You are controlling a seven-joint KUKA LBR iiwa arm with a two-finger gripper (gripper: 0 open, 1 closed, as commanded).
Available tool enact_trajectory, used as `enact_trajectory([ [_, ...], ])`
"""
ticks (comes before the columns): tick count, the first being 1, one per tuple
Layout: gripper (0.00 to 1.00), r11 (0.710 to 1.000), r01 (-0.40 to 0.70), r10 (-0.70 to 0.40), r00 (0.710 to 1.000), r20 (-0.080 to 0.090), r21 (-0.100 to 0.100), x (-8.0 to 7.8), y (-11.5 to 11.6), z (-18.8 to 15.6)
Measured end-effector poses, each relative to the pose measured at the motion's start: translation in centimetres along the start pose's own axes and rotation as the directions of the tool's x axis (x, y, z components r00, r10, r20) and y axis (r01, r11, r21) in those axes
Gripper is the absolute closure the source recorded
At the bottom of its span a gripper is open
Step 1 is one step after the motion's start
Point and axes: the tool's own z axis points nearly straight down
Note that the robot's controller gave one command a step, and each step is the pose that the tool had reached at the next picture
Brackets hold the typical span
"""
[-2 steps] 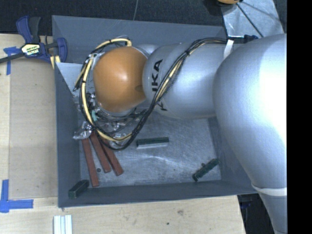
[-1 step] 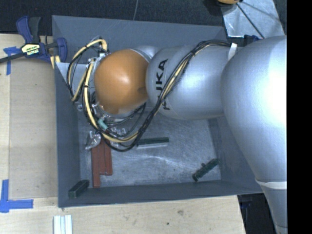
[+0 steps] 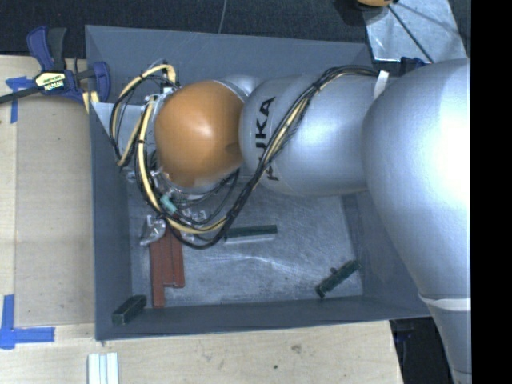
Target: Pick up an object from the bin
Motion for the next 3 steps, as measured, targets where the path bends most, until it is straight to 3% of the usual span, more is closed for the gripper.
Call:
enact_trajectory([
  [1,1.00,1.000,0.019,-0.019,1.000,-0.001,-0.004,0.2,0.9,-12.0],
  [2,1.00,1.000,0.019,-0.019,1.000,-0.001,-0.004,0.2,0.9,-11.9],
  [3,1.00,1.000,0.000,-0.001,1.000,-0.002,-0.009,2.8,1.7,-17.4],
])
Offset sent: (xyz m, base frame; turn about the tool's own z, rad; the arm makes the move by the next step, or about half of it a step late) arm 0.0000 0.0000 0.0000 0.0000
